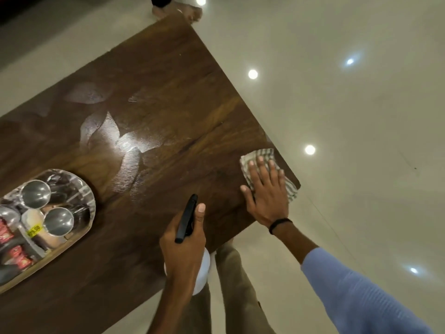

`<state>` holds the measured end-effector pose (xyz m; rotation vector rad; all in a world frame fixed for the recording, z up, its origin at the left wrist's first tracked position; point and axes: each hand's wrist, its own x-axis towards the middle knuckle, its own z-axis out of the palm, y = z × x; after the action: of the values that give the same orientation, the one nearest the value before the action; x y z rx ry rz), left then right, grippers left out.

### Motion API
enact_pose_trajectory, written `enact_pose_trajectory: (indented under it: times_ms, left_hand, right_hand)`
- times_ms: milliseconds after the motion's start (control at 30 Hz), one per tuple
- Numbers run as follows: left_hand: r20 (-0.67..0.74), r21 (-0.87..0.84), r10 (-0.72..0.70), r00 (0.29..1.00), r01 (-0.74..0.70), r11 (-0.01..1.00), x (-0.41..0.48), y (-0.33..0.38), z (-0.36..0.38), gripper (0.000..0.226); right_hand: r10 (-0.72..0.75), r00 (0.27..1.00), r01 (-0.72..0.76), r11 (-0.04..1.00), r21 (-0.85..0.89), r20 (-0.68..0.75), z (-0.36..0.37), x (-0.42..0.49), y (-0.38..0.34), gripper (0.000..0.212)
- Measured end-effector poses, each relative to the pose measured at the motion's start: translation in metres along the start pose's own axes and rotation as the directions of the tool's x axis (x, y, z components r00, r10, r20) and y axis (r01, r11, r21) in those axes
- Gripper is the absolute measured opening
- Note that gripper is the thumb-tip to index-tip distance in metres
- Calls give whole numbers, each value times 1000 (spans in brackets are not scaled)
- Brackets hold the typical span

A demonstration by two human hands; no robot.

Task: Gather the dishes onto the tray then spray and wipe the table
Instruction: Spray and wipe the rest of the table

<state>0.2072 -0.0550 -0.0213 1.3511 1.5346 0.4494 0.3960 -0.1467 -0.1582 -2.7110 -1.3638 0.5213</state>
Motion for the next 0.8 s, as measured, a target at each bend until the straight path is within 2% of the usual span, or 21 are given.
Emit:
enact_pose_trajectory:
  times_ms: [133, 200, 233, 300, 367, 467, 533, 600, 700, 800]
  left_hand:
    - [-70, -32, -61, 996, 59, 998, -3, 2, -12, 9]
    - [-91, -47, -74, 993, 70, 996, -5, 2, -18, 8]
    - [-102, -61, -88, 991, 82, 995, -7, 2, -23, 9]
    - [-132, -89, -114, 985, 103, 991, -10, 1, -30, 9]
    - [-177, -106, -130, 976, 113, 988, -12, -1, -38, 10]
    - [-237, -115, -132, 963, 107, 988, -15, -7, -53, 8]
    - [-279, -118, -157, 947, 128, 985, -17, -13, -64, 9]
    - [-319, -164, -198, 927, 152, 975, -19, -19, -76, 13]
    - [-341, -266, -249, 906, 161, 950, -19, -26, -93, 5]
    - [-360, -282, -280, 890, 182, 942, -20, -43, -110, 5]
  right_hand:
    - [241, 969, -238, 970, 57, -62, -14, 75, -25, 71]
    - [264, 963, -255, 959, 125, -57, -20, 115, -55, 72]
    - [230, 972, -222, 966, 134, -50, -20, 126, -73, 72]
    - [61, 997, -57, 994, 93, -48, -14, 129, -113, 70]
    - [-188, 982, 187, 981, 43, 5, -1, 99, -148, 68]
    - [-488, 862, 490, 871, 15, 136, 21, 21, -163, 65]
    - [-557, 816, 563, 827, 12, 156, 29, -13, -145, 62]
    - [-479, 868, 484, 875, -5, 131, 29, -17, -127, 60]
    - [-198, 977, 203, 978, -55, 76, 21, 17, -138, 61]
    - [-13, 1000, 13, 1000, 23, -3, 20, 57, -190, 62]
